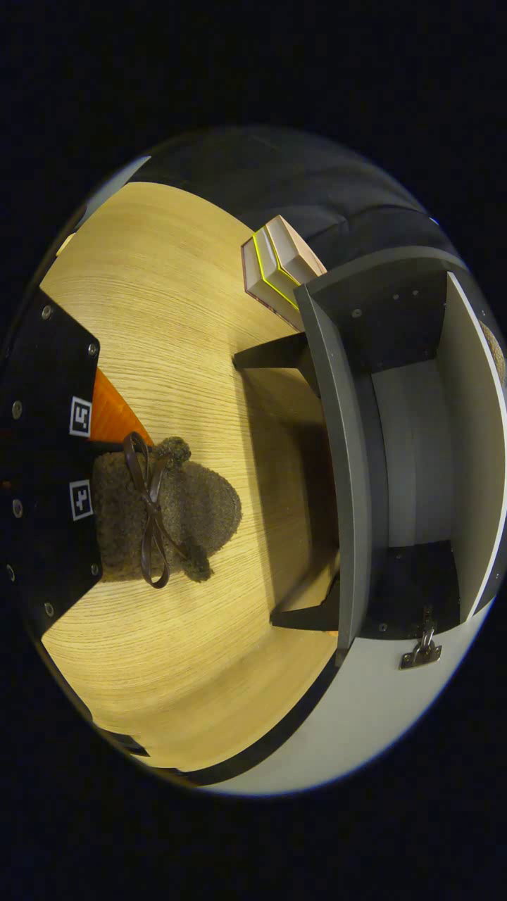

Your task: Open the shoe cabinet door, grab the shoes and put them into the shoe cabinet, then close the shoe cabinet door.

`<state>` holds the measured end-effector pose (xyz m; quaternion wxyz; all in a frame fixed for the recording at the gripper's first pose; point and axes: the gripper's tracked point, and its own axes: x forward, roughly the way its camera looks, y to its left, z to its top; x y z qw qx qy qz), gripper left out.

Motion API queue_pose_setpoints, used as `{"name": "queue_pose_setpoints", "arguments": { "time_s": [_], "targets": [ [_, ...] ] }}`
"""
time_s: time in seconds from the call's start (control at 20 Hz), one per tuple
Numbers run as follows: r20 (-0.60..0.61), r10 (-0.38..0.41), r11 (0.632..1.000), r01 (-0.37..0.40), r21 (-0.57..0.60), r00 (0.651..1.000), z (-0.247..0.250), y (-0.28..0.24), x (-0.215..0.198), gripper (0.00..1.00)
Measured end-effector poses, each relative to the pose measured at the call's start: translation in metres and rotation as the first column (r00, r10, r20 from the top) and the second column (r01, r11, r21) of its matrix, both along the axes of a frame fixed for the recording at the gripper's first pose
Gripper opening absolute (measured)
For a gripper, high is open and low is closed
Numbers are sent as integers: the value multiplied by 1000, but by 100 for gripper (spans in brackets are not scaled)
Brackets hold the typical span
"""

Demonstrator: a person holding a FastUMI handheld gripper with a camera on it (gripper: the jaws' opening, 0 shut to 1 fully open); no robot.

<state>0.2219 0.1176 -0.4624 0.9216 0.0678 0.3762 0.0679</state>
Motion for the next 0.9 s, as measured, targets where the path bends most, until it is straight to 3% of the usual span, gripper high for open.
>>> {"name": "queue_pose_setpoints", "arguments": {
  "time_s": [0.5, 0.9],
  "targets": [
    [24, 13, 1000, -13, -11, 1000, 48, -16, -47, 8],
    [166, 26, 1000, -25, -11, 986, 160, -27, -42, 8]
  ]
}}
